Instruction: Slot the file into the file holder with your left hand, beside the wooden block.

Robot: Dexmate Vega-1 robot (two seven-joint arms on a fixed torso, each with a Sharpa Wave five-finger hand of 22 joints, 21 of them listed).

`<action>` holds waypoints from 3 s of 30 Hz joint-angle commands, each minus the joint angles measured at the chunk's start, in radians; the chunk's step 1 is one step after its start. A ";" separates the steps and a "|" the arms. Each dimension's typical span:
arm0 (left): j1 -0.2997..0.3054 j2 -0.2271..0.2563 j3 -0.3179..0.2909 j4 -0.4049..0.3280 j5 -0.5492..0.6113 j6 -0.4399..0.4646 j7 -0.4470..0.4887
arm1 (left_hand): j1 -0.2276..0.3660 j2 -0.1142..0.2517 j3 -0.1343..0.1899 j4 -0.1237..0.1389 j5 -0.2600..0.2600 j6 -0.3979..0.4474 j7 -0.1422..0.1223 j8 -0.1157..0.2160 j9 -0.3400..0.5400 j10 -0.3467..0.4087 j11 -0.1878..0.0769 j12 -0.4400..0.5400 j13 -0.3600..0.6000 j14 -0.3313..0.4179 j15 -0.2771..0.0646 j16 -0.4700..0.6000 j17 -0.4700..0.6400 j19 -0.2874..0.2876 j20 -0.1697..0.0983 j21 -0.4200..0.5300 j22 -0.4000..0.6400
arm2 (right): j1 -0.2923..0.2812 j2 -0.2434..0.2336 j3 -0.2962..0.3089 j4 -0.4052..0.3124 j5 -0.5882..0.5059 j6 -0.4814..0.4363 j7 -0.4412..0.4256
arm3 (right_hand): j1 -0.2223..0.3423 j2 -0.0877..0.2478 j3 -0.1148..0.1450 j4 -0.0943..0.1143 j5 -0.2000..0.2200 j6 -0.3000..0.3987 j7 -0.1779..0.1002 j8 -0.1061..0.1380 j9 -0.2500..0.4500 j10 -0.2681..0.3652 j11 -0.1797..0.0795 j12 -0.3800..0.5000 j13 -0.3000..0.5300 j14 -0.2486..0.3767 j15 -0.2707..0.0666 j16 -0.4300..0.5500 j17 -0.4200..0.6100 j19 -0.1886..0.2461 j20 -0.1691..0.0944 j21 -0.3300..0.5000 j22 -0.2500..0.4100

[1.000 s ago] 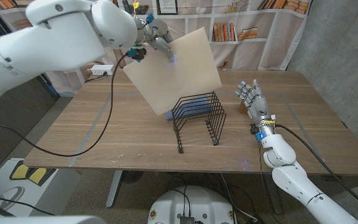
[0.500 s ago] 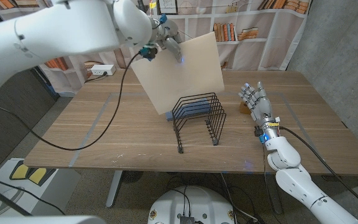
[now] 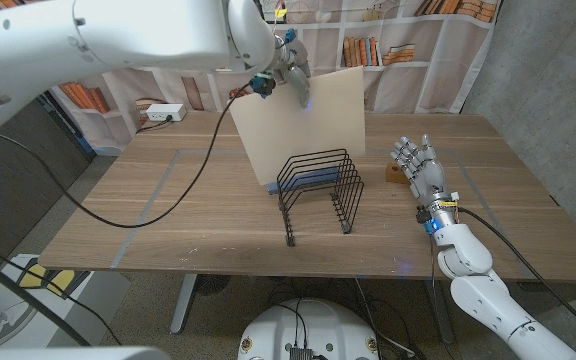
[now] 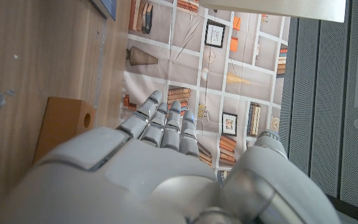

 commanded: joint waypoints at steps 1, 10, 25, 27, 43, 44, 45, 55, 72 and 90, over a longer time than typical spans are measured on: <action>-0.060 -0.074 0.090 0.061 0.090 -0.006 -0.115 | -0.003 -0.003 0.011 0.003 0.005 0.019 0.028 -0.002 0.005 0.000 0.002 0.000 0.005 -0.010 0.002 -0.006 0.001 -0.009 0.004 0.000 0.004 | -0.025 -0.005 0.018 -0.013 0.005 0.006 -0.002 | 0.000 0.007 0.002 -0.003 0.007 0.009 0.001 -0.001 0.004 0.009 0.000 -0.001 0.002 0.010 0.002 -0.002 0.004 0.010 -0.022 -0.002 0.006; -0.091 -0.102 0.136 0.084 0.180 -0.027 -0.214 | -0.003 -0.002 0.016 0.002 0.006 0.015 0.030 -0.004 0.008 -0.001 0.003 0.001 0.008 -0.017 0.003 -0.007 0.002 -0.013 0.004 -0.001 0.005 | -0.026 -0.001 0.021 -0.015 0.001 0.008 -0.008 | -0.001 0.008 0.002 -0.003 0.007 0.010 0.002 -0.001 0.004 0.010 -0.001 -0.001 0.002 0.010 0.002 -0.002 0.004 0.011 -0.022 -0.003 0.006; -0.151 -0.172 0.223 0.163 0.283 -0.106 -0.363 | -0.005 -0.003 0.023 0.002 0.008 0.016 0.027 -0.006 0.010 -0.005 0.000 0.000 0.008 -0.030 0.006 -0.007 0.002 -0.022 0.009 -0.003 0.006 | -0.031 0.011 0.023 -0.011 -0.002 0.022 -0.012 | 0.000 0.009 0.002 -0.004 0.007 0.009 0.002 -0.001 0.004 0.008 -0.002 -0.002 0.002 0.010 0.002 -0.002 0.004 0.012 -0.022 -0.006 0.006; -0.143 -0.176 0.219 0.166 0.294 -0.118 -0.374 | -0.005 -0.003 0.024 0.002 0.008 0.013 0.026 -0.007 0.010 -0.006 0.001 -0.001 0.008 -0.032 0.007 -0.007 0.002 -0.025 0.010 -0.004 0.006 | -0.035 0.011 0.024 -0.014 -0.004 0.022 -0.014 | 0.000 0.009 0.001 -0.005 0.007 0.010 0.001 -0.001 0.004 0.008 -0.003 -0.002 0.002 0.010 0.002 -0.002 0.004 0.012 -0.022 -0.007 0.006; -0.081 -0.171 0.203 0.183 0.345 -0.129 -0.446 | -0.009 -0.004 0.029 0.002 0.010 0.012 0.026 -0.007 0.015 -0.009 0.000 -0.002 0.010 -0.039 0.008 -0.007 0.002 -0.030 0.011 -0.005 0.007 | -0.040 0.003 0.026 -0.030 -0.014 0.008 -0.026 | 0.000 0.010 0.001 -0.006 0.006 0.010 0.002 -0.001 0.004 0.009 -0.003 -0.002 0.002 0.009 0.001 -0.003 0.004 0.013 -0.022 -0.010 0.006; -0.076 -0.168 0.200 0.184 0.346 -0.129 -0.449 | -0.009 -0.004 0.030 0.002 0.010 0.013 0.027 -0.007 0.014 -0.010 -0.001 -0.002 0.010 -0.040 0.009 -0.007 0.002 -0.031 0.011 -0.005 0.007 | -0.039 0.003 0.025 -0.030 -0.014 0.006 -0.027 | 0.000 0.010 0.001 -0.006 0.006 0.010 0.002 -0.001 0.004 0.009 -0.003 -0.002 0.002 0.009 0.002 -0.003 0.004 0.013 -0.022 -0.010 0.006; -0.069 -0.164 0.196 0.184 0.347 -0.128 -0.450 | -0.009 -0.003 0.030 0.002 0.010 0.013 0.027 -0.007 0.015 -0.010 0.000 -0.001 0.011 -0.040 0.008 -0.007 0.002 -0.031 0.010 -0.005 0.007 | -0.038 0.004 0.024 -0.030 -0.015 0.004 -0.028 | 0.000 0.010 0.001 -0.006 0.006 0.010 0.002 -0.001 0.004 0.009 -0.003 -0.002 0.002 0.009 0.002 -0.003 0.004 0.013 -0.022 -0.010 0.006; -0.012 -0.146 0.166 0.206 0.368 -0.160 -0.473 | -0.011 -0.003 0.034 0.002 0.011 0.012 0.028 -0.008 0.016 -0.010 0.000 -0.001 0.012 -0.044 0.012 -0.006 0.002 -0.034 0.013 -0.005 0.007 | -0.033 0.008 0.018 -0.030 -0.022 -0.004 -0.039 | 0.000 0.011 0.001 -0.007 0.006 0.010 0.002 -0.001 0.004 0.009 -0.004 -0.002 0.002 0.009 0.002 -0.003 0.004 0.014 -0.022 -0.013 0.006; 0.009 -0.195 0.183 0.275 0.438 -0.203 -0.558 | -0.013 -0.005 0.041 0.002 0.012 0.012 0.028 -0.010 0.018 -0.011 0.000 -0.001 0.014 -0.047 0.015 -0.005 0.002 -0.037 0.014 -0.005 0.007 | -0.038 0.019 0.016 -0.021 -0.020 0.008 -0.044 | 0.000 0.013 0.001 -0.007 0.006 0.010 0.002 -0.001 0.004 0.009 -0.002 -0.002 0.002 0.010 0.002 -0.002 0.004 0.015 -0.022 -0.016 0.006; -0.034 -0.276 0.251 0.380 0.485 -0.251 -0.662 | -0.016 -0.006 0.047 0.001 0.013 0.010 0.030 -0.011 0.021 -0.014 -0.004 -0.001 0.014 -0.057 0.020 -0.007 0.002 -0.045 0.018 -0.006 0.008 | -0.042 0.020 0.020 -0.017 -0.011 0.008 -0.042 | 0.000 0.014 0.000 -0.008 0.006 0.009 0.001 -0.001 0.004 0.009 -0.002 -0.002 0.002 0.009 0.002 -0.003 0.004 0.016 -0.021 -0.019 0.007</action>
